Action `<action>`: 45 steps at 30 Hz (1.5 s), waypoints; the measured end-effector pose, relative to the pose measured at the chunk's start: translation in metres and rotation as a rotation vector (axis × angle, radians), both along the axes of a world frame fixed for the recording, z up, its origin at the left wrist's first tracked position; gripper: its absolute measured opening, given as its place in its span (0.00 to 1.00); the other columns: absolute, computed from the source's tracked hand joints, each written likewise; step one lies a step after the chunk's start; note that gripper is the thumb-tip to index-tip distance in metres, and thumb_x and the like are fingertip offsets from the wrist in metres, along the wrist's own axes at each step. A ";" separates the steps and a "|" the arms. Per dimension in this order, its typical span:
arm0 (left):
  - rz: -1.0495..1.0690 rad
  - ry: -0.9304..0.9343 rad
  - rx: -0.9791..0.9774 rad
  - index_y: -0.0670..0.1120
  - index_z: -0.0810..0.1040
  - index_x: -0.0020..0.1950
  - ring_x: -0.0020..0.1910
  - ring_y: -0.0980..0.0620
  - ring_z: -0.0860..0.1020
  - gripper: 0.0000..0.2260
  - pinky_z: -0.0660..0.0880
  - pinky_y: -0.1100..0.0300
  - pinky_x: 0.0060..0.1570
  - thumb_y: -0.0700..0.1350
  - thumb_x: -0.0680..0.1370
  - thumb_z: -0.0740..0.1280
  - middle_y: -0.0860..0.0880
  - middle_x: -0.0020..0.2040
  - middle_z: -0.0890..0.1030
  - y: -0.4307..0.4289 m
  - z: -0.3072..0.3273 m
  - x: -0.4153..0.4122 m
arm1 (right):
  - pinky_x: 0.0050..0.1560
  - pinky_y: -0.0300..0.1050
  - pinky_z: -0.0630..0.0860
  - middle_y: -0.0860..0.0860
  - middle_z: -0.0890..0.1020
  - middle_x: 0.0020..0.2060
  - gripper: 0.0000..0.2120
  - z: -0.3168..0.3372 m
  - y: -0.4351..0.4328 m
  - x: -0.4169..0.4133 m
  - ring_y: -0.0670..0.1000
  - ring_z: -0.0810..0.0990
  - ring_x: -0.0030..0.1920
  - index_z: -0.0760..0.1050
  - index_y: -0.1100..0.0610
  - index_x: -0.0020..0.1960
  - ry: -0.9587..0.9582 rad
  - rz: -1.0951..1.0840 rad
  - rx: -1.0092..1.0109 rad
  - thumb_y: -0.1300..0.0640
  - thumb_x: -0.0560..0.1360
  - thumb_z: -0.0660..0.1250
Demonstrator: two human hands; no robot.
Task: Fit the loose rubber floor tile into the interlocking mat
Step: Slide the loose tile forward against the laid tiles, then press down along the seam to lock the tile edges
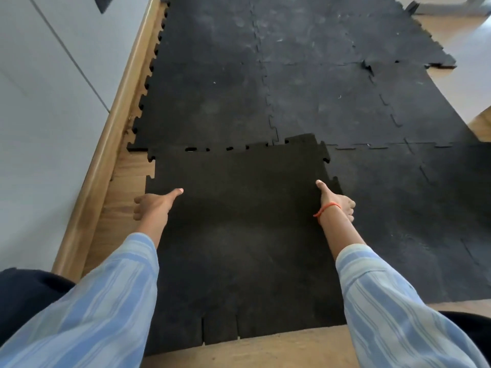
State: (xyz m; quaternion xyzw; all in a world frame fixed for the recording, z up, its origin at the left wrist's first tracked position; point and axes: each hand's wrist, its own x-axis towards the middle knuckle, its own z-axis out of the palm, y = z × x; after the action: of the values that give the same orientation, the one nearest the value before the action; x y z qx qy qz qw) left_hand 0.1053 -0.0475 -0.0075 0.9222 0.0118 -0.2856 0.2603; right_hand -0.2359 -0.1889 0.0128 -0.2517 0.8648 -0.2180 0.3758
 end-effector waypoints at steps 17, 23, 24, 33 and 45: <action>-0.544 0.009 0.237 0.40 0.56 0.76 0.71 0.37 0.65 0.51 0.68 0.43 0.65 0.61 0.64 0.77 0.37 0.74 0.63 -0.005 -0.007 0.103 | 0.46 0.48 0.74 0.54 0.73 0.55 0.33 -0.011 -0.009 0.097 0.56 0.75 0.53 0.69 0.61 0.65 -0.375 0.485 0.086 0.49 0.65 0.74; -0.963 0.027 0.589 0.41 0.31 0.76 0.75 0.34 0.38 0.62 0.50 0.41 0.73 0.62 0.65 0.75 0.32 0.74 0.33 -0.002 -0.031 0.041 | 0.69 0.58 0.66 0.64 0.51 0.76 0.43 -0.028 0.051 0.173 0.63 0.54 0.75 0.58 0.62 0.75 0.036 1.273 0.251 0.47 0.69 0.74; -0.982 0.024 0.610 0.42 0.31 0.76 0.75 0.34 0.38 0.62 0.50 0.41 0.73 0.61 0.65 0.76 0.32 0.75 0.33 0.002 -0.032 0.038 | 0.71 0.60 0.61 0.64 0.43 0.76 0.43 -0.036 0.066 0.178 0.63 0.46 0.76 0.54 0.62 0.76 0.188 1.399 0.287 0.49 0.71 0.72; -1.017 0.079 0.575 0.45 0.42 0.79 0.76 0.36 0.54 0.48 0.61 0.40 0.71 0.48 0.73 0.74 0.36 0.78 0.42 0.020 0.005 0.014 | 0.70 0.64 0.59 0.55 0.35 0.77 0.42 -0.021 0.119 0.187 0.61 0.41 0.77 0.39 0.53 0.78 0.576 1.727 0.532 0.60 0.77 0.66; -0.988 -0.070 0.539 0.48 0.40 0.79 0.77 0.39 0.46 0.53 0.60 0.39 0.70 0.48 0.70 0.77 0.38 0.78 0.39 0.003 -0.024 0.009 | 0.74 0.63 0.54 0.56 0.42 0.77 0.51 -0.027 0.078 0.172 0.60 0.41 0.77 0.45 0.51 0.78 0.488 1.729 0.192 0.51 0.67 0.77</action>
State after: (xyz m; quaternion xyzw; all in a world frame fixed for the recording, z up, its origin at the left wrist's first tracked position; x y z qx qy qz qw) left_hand 0.1142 -0.0445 -0.0317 0.8610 -0.3573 -0.3299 -0.1490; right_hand -0.0639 -0.1112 -0.0146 -0.8207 0.4438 0.2731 0.2341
